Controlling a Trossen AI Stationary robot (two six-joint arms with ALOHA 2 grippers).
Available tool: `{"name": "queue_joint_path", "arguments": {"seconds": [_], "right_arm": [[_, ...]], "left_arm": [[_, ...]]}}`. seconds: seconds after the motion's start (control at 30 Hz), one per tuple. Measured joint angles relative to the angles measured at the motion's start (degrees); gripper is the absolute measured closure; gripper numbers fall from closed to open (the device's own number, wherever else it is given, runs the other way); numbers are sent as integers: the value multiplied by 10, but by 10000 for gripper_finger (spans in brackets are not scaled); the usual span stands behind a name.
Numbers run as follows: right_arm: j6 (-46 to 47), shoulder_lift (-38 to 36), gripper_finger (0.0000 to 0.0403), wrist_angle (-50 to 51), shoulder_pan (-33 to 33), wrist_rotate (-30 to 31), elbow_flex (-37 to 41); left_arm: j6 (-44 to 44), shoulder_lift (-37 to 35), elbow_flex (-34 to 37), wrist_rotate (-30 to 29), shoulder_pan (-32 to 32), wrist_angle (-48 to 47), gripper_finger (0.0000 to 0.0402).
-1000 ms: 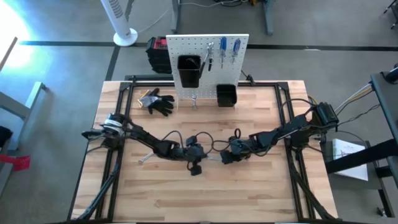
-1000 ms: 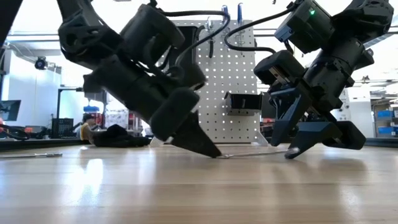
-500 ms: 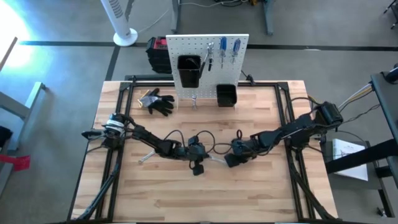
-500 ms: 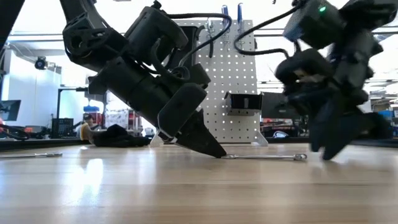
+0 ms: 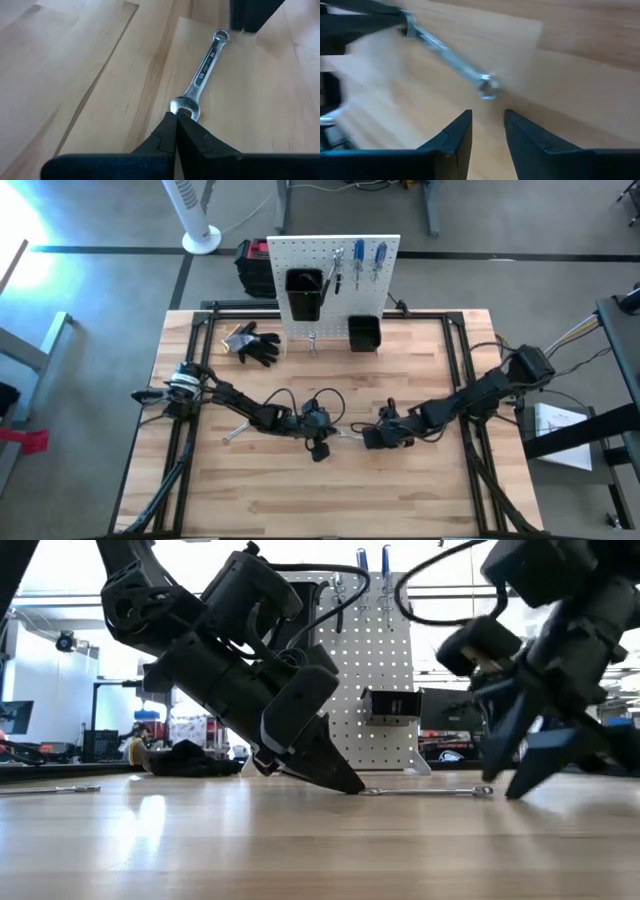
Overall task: Hang tools onto peg board
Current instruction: Hang the wrench on the peg board
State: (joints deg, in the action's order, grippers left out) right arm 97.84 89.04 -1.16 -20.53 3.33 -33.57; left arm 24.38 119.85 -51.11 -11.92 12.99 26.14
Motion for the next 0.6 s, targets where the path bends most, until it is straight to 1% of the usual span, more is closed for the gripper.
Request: {"name": "queue_joint_path", "arguments": {"seconds": [0.13, 0.2, 0.33, 0.6], "right_arm": [[12, 31, 297, -42, -1, -7, -1], [13, 36, 296, -43, -2, -5, 0], [11, 31, 295, -42, -2, 7, 6], [13, 15, 311, -23, 1, 22, 17]], "left_arm": [[5, 0, 0, -3, 3, 0, 400], [6, 0, 0, -3, 3, 0, 400], [6, 0, 0, -4, 4, 1, 400], [6, 0, 0, -4, 5, 2, 400]]}}
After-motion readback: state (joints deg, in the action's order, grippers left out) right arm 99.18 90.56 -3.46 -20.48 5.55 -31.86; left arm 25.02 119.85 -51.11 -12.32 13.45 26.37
